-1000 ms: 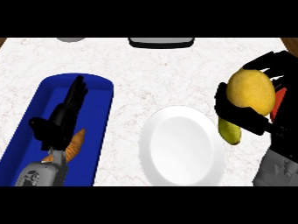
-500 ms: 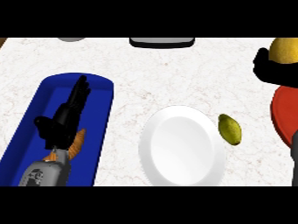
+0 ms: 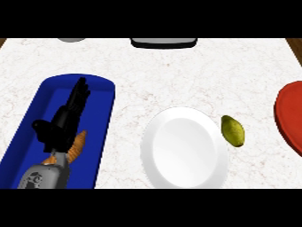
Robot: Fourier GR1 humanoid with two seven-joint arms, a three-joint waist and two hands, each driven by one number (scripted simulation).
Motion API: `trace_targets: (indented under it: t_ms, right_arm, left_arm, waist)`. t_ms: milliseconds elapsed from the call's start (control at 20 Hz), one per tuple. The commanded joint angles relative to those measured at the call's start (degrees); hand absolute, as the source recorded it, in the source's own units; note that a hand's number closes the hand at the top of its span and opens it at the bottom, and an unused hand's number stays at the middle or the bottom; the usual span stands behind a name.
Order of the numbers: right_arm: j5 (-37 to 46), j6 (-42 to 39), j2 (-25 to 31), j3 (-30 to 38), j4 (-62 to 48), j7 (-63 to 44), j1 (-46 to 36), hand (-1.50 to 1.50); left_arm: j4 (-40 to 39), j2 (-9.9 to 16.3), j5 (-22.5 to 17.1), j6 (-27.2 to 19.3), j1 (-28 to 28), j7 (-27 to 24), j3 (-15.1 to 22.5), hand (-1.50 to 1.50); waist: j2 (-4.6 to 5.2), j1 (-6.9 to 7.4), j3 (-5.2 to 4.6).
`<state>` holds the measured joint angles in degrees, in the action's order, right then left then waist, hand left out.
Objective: Pick the lemon from the plate and place it in the bowl
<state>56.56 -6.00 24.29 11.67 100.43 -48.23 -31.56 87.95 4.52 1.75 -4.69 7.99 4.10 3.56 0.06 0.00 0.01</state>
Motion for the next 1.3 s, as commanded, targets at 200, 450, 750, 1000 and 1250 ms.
trace_targets:
  t_ms: [200, 450, 750, 1000, 1250]
  right_arm:
    - [-0.08, 8.82, 2.24, 6.2, -10.63, 9.14, 6.48, 1.5]
    - [-1.52, 13.88, 4.39, 9.87, -18.98, 17.59, 11.1, 1.5]
    - [-10.09, 14.7, 4.65, 15.11, -30.52, 27.15, 13.86, 1.5]
    - [-20.1, 8.08, 5.34, 18.91, -33.13, 31.83, 13.42, -1.5]
    - [-26.46, 8.87, 6.76, 22.13, -37.06, 42.36, 12.64, -1.5]
  left_arm:
    - [1.25, -1.09, 1.09, -0.69, 0.42, 1.75, 0.47, 0.0]
    - [-0.89, -1.12, 0.7, -0.04, 0.11, -0.7, -0.46, 0.0]
    - [1.74, -0.54, 0.81, 0.57, 0.75, 2.55, -0.08, 0.0]
    - [2.62, 0.03, 1.19, 0.56, -0.52, 1.71, -0.55, 0.0]
    - [1.45, -0.24, 0.31, 1.63, -0.92, 1.54, -0.84, 0.0]
  waist:
    - [-0.03, 0.16, 0.01]
    - [0.0, 0.08, 0.01]
    - [0.06, 0.22, 0.08]
    - [-0.09, 0.16, 0.04]
    - [-0.04, 0.14, 0.03]
